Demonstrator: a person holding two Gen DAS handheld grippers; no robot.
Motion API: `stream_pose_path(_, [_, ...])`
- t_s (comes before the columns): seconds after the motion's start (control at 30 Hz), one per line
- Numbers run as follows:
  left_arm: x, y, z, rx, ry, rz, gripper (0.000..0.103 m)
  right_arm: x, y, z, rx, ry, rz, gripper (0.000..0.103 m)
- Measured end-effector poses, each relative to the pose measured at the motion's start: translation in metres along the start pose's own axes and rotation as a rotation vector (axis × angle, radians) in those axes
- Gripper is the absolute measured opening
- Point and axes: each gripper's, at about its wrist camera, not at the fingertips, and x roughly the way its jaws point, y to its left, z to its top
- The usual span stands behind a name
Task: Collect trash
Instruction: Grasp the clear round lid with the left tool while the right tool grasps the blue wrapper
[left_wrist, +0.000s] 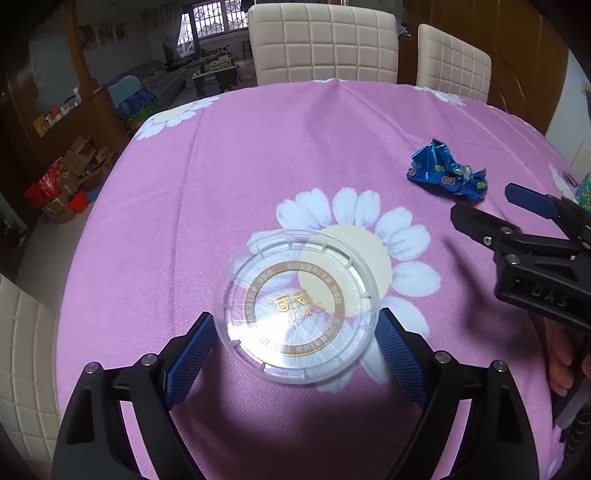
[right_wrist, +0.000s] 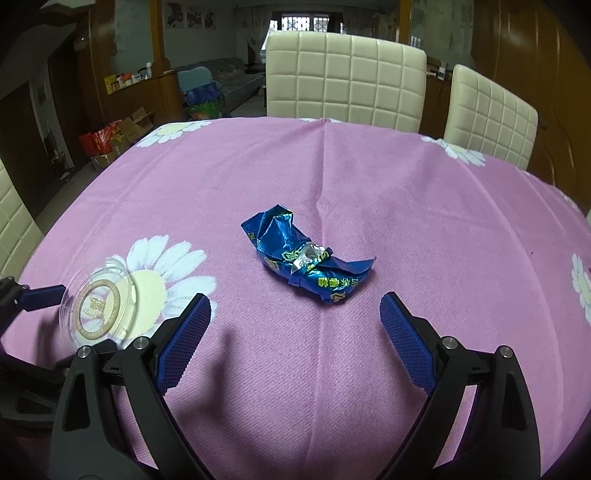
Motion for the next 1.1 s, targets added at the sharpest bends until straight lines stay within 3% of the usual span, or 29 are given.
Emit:
stream_pose_path(0.27, [0.011,0.009,0.018,-0.046,-0.025,0.018,0.087,0.004,0.004,0.001,-0.023,0.007,0.0,0.092])
stream_pose_path(0.67, [0.016,0.009,0.042,-0.029,-0.067,0.051,0.086,0.013,0.014,0.012,-0.1,-0.001,-0.04,0.092])
stream_pose_path(0.83, [0.017,0.01,0.052,-0.011,-0.093,0.093,0.086,0.023,0.016,0.02,-0.115,0.013,-0.019,0.091])
stream_pose_path(0.87, [0.019,0.011,0.053,-0.014,-0.092,0.091,0.086,0.028,0.016,0.021,-0.119,0.033,-0.003,0.085])
stream_pose_path(0.9, [0.021,0.013,0.054,-0.017,-0.09,0.093,0.086,0.032,0.017,0.021,-0.121,0.055,0.011,0.065])
stream_pose_path(0.97, [0.023,0.014,0.054,-0.021,-0.085,0.098,0.086,0.033,0.016,0.021,-0.117,0.063,0.024,0.04])
stream_pose_path(1.1, [0.021,0.014,0.051,-0.014,-0.088,0.106,0.086,0.026,0.021,0.018,-0.147,0.035,0.014,0.03])
